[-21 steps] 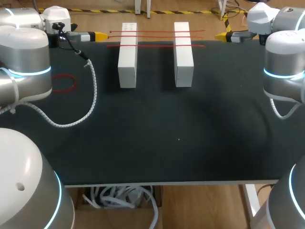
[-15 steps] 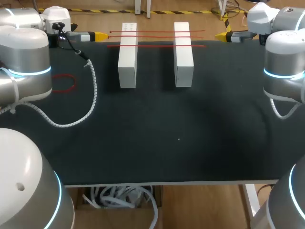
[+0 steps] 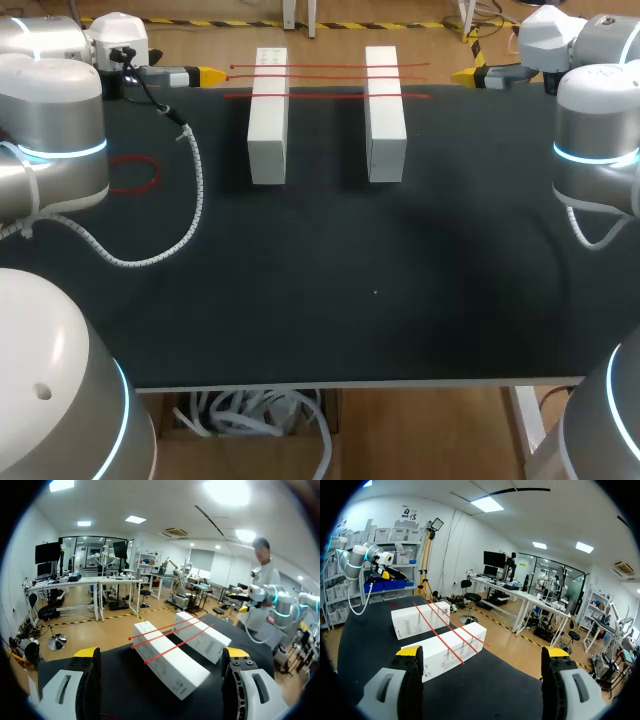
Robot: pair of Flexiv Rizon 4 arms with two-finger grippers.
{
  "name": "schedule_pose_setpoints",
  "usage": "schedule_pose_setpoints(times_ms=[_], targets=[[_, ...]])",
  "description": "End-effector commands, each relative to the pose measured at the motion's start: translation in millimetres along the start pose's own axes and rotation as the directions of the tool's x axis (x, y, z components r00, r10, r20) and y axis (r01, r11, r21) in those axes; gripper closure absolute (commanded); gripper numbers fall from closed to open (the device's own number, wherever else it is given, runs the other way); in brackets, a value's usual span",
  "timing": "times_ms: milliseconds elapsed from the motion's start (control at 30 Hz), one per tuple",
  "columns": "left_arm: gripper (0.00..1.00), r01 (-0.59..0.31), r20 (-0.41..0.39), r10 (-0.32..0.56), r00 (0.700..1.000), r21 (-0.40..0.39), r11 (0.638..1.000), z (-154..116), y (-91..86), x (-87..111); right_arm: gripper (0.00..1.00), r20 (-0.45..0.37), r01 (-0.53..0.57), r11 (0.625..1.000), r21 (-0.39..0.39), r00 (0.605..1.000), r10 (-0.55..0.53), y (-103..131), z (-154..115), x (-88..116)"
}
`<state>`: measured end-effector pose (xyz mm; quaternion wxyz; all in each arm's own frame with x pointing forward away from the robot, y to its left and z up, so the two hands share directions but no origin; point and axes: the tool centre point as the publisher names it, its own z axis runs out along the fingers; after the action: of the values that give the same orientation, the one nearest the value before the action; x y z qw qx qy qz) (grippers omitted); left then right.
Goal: Grab the tape and strap the tape.
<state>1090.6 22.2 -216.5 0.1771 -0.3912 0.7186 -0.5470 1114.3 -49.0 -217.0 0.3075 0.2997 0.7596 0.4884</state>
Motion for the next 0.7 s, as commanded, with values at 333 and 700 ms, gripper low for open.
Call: schedule_pose_setpoints(times_ms=[333,700], targets=[[0.00,-0.222,-0.224,0.224,0.949,0.036,0.974,14,10.6,-3.4,0.00,0.000,0.000,1.000,0.003,1.000,0.000,1,0,0],[0.65,-0.308,-0.420,0.308,0.854,0.068,0.949,40,21.1,-19.6,0.00,0.000,0.000,1.000,0.003,1.000,0.000,1,0,0]])
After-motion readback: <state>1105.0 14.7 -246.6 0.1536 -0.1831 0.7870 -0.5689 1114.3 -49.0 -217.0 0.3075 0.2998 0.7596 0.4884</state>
